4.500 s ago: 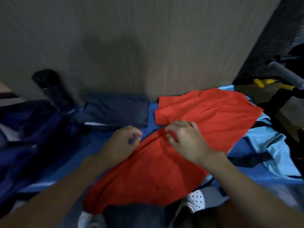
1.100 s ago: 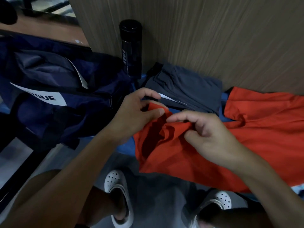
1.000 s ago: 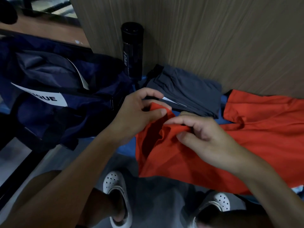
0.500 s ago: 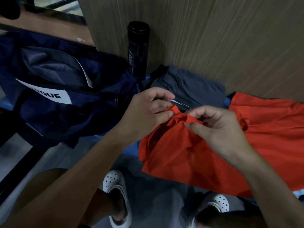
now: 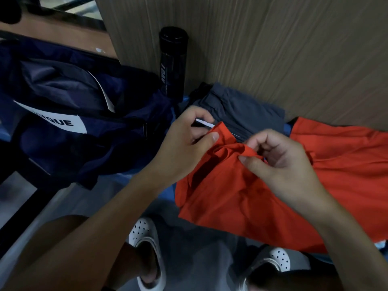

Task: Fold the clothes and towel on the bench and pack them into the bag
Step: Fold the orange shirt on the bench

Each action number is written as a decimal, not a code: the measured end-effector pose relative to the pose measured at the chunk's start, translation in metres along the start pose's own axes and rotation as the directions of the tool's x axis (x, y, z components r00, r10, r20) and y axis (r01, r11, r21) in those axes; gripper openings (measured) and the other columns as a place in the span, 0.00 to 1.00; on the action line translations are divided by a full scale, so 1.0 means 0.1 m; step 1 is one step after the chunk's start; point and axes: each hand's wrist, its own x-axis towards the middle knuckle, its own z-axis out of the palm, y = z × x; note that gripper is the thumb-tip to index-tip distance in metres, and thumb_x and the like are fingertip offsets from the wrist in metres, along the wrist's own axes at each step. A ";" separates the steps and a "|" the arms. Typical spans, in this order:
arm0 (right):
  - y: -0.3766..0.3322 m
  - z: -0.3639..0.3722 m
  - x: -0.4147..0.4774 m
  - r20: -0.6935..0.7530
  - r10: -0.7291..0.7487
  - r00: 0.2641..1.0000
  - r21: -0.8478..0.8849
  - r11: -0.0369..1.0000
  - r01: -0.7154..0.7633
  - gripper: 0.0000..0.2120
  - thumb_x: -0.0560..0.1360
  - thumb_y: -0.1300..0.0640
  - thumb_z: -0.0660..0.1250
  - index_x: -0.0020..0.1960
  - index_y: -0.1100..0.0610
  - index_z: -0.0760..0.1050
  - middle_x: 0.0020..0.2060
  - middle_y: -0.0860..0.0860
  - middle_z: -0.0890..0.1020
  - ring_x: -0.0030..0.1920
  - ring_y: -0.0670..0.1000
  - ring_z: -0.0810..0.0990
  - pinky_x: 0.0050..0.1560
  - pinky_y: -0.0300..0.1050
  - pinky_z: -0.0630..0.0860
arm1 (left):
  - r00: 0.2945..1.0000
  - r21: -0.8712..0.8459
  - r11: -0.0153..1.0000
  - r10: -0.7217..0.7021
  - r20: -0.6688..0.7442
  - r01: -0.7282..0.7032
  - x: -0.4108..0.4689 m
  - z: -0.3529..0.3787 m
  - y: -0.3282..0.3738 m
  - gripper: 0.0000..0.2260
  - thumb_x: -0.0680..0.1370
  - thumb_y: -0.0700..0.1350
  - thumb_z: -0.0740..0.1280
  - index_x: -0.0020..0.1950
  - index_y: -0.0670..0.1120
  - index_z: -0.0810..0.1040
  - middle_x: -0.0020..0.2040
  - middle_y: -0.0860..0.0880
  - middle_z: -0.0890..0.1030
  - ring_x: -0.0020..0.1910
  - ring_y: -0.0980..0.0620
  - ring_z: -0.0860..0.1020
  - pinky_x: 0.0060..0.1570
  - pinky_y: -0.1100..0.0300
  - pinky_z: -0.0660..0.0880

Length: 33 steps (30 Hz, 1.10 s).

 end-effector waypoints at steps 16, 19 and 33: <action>-0.08 -0.05 -0.04 0.071 -0.036 0.997 0.029 0.999 0.034 0.07 0.71 0.50 0.73 0.45 0.48 0.77 0.41 0.49 0.80 0.43 0.45 0.78 0.48 0.37 0.74 | 0.975 -0.071 0.997 0.035 0.218 -0.020 -0.02 0.03 0.06 0.07 0.78 0.37 0.70 0.53 0.47 0.84 0.51 0.47 0.85 0.52 0.51 0.84 0.56 0.56 0.79; -0.11 -0.06 -0.04 0.079 -0.025 0.997 0.062 0.998 0.020 0.05 0.74 0.50 0.72 0.47 0.51 0.78 0.41 0.44 0.81 0.43 0.41 0.78 0.47 0.33 0.72 | 0.975 -0.060 0.998 0.026 0.222 -0.013 -0.01 0.03 0.09 0.07 0.79 0.38 0.68 0.53 0.47 0.84 0.49 0.47 0.85 0.51 0.52 0.83 0.56 0.58 0.79; -0.14 -0.01 0.03 -0.099 -0.067 0.993 -0.088 0.994 0.058 0.03 0.76 0.55 0.67 0.45 0.50 0.77 0.40 0.45 0.82 0.41 0.42 0.80 0.46 0.34 0.73 | 0.960 -0.207 0.978 0.034 0.279 0.026 -0.04 0.05 0.15 0.09 0.72 0.42 0.75 0.52 0.44 0.83 0.48 0.49 0.85 0.48 0.53 0.84 0.49 0.62 0.78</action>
